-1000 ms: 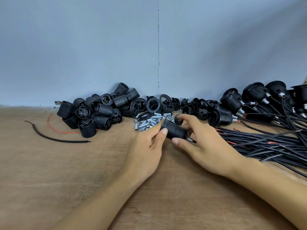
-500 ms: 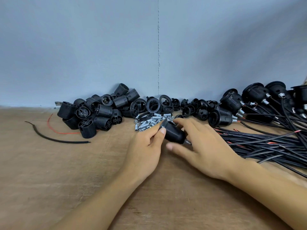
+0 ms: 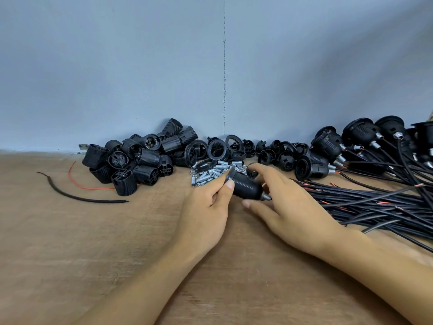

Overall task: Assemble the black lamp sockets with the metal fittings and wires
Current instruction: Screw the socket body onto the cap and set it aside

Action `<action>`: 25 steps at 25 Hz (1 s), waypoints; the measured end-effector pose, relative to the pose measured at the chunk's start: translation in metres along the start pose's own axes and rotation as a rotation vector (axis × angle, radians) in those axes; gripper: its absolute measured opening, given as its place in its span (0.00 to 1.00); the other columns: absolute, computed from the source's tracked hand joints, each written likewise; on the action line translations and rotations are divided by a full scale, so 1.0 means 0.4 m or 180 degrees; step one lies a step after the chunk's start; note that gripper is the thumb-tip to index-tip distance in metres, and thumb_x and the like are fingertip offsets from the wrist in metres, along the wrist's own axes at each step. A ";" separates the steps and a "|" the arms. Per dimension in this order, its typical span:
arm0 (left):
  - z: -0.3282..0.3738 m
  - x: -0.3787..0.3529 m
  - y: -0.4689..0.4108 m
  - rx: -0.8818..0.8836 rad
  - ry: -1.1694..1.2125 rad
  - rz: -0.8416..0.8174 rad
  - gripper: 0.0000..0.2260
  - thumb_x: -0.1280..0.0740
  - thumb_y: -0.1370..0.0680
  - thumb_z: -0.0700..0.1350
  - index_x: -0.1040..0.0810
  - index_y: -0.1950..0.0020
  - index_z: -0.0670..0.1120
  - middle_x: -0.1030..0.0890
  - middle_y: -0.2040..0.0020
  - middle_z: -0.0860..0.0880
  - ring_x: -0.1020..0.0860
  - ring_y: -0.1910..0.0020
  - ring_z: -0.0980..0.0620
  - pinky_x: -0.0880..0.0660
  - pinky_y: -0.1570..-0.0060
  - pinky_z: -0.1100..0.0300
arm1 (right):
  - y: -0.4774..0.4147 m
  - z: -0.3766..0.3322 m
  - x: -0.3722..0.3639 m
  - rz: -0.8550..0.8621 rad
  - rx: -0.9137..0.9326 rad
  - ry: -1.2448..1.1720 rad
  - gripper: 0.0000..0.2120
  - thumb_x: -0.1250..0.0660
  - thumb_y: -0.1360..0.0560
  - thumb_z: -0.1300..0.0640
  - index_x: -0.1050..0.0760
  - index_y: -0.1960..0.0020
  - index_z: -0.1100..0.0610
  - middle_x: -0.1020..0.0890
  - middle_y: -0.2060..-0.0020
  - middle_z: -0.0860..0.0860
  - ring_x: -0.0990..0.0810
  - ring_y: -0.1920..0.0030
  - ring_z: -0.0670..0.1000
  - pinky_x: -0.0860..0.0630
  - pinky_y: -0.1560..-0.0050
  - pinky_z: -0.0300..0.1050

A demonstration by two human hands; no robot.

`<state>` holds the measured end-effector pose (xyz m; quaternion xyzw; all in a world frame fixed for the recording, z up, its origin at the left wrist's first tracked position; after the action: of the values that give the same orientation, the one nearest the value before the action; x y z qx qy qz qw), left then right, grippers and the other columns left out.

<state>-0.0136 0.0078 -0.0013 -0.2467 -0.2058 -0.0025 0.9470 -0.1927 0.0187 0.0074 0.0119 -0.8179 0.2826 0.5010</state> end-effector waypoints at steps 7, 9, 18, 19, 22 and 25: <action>0.002 0.000 0.003 -0.0020 -0.0004 -0.0028 0.19 0.38 0.16 0.47 0.25 0.66 0.60 0.32 0.75 0.60 0.33 0.71 0.62 0.35 0.67 0.68 | 0.002 -0.004 0.003 0.0055 0.0101 0.0155 0.30 0.36 0.23 0.38 0.38 0.26 0.47 0.23 0.42 0.43 0.24 0.45 0.46 0.27 0.43 0.47; 0.005 0.001 0.004 -0.0087 -0.0007 -0.0010 0.17 0.38 0.15 0.46 0.21 0.62 0.58 0.30 0.74 0.62 0.30 0.70 0.63 0.34 0.65 0.70 | 0.000 -0.001 0.003 0.0056 0.0004 0.0016 0.25 0.45 0.20 0.37 0.38 0.27 0.47 0.21 0.50 0.39 0.22 0.50 0.48 0.28 0.49 0.47; 0.005 0.001 0.005 -0.0114 -0.0024 0.0002 0.13 0.38 0.16 0.44 0.24 0.60 0.51 0.29 0.73 0.61 0.30 0.69 0.64 0.35 0.65 0.71 | 0.002 -0.012 0.006 0.0087 0.0064 0.0270 0.26 0.46 0.20 0.36 0.37 0.27 0.48 0.22 0.58 0.38 0.24 0.53 0.45 0.36 0.50 0.42; 0.008 0.000 0.006 -0.0143 -0.0049 -0.0005 0.13 0.38 0.16 0.44 0.23 0.60 0.52 0.28 0.72 0.62 0.29 0.68 0.65 0.34 0.64 0.73 | 0.002 -0.013 0.005 0.0057 0.0059 0.0305 0.28 0.45 0.21 0.34 0.37 0.27 0.47 0.23 0.56 0.37 0.25 0.53 0.44 0.35 0.50 0.42; 0.009 -0.001 0.006 -0.0154 -0.0018 -0.0019 0.19 0.37 0.16 0.44 0.24 0.64 0.61 0.28 0.73 0.62 0.29 0.69 0.64 0.34 0.65 0.73 | 0.000 -0.009 0.005 0.0117 0.0097 0.0376 0.31 0.39 0.24 0.34 0.37 0.26 0.48 0.22 0.45 0.41 0.31 0.53 0.39 0.38 0.49 0.38; 0.009 -0.001 0.007 -0.0232 -0.0044 0.0067 0.13 0.38 0.15 0.43 0.22 0.60 0.50 0.28 0.73 0.64 0.29 0.70 0.66 0.34 0.64 0.75 | 0.001 -0.009 0.006 0.0096 0.0023 0.0129 0.24 0.48 0.20 0.37 0.38 0.28 0.47 0.19 0.51 0.40 0.23 0.53 0.47 0.39 0.55 0.40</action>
<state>-0.0150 0.0117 0.0001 -0.2832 -0.2096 0.0017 0.9359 -0.1910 0.0214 0.0104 -0.0043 -0.8067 0.2933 0.5131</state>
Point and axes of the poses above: each hand's wrist, its own y-axis away from the middle knuckle, its own x-axis out of the back of the hand, z = x × y, the point moved 1 cm from there along -y, towards the middle knuckle
